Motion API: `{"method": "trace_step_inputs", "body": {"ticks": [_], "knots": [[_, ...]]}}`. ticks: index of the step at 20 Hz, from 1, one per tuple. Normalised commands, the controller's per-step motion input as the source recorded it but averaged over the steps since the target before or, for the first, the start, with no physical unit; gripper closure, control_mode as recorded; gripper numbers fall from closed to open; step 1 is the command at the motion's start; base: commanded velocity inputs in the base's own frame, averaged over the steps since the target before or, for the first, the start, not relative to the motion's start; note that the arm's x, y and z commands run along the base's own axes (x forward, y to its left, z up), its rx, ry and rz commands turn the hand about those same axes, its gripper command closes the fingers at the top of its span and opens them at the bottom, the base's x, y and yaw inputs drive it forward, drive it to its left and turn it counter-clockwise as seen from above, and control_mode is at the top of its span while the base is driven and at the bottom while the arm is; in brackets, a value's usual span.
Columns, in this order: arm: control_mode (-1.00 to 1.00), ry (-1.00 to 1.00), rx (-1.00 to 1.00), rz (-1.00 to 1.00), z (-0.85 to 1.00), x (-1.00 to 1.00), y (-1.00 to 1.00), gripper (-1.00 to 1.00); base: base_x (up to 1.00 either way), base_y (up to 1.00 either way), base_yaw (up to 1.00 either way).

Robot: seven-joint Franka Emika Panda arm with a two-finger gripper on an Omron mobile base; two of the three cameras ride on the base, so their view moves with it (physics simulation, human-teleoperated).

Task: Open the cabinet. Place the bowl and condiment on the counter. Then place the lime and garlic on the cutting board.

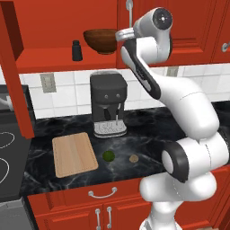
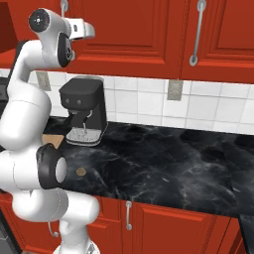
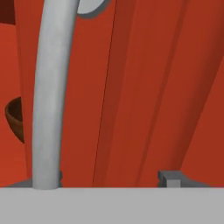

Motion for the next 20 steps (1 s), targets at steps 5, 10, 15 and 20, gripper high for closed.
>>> {"method": "trace_step_inputs", "body": {"ticks": [5, 10, 15, 20], "knots": [[-1.0, -0.09, 0.01, 0.0, -0.47, 0.71, 0.13, 1.0, 0.0, 0.0, 0.0], [-1.0, -0.09, 0.07, 0.0, -0.05, 0.45, 0.49, 1.0, 0.0, 0.0, 0.0], [-1.0, -0.07, 0.06, 0.0, 0.0, 0.35, 0.69, 1.0, 0.0, 0.0, 0.0], [-1.0, -0.06, 0.02, 0.0, 0.0, 0.41, 0.72, 1.0, 0.0, 0.0, 0.0]]}}
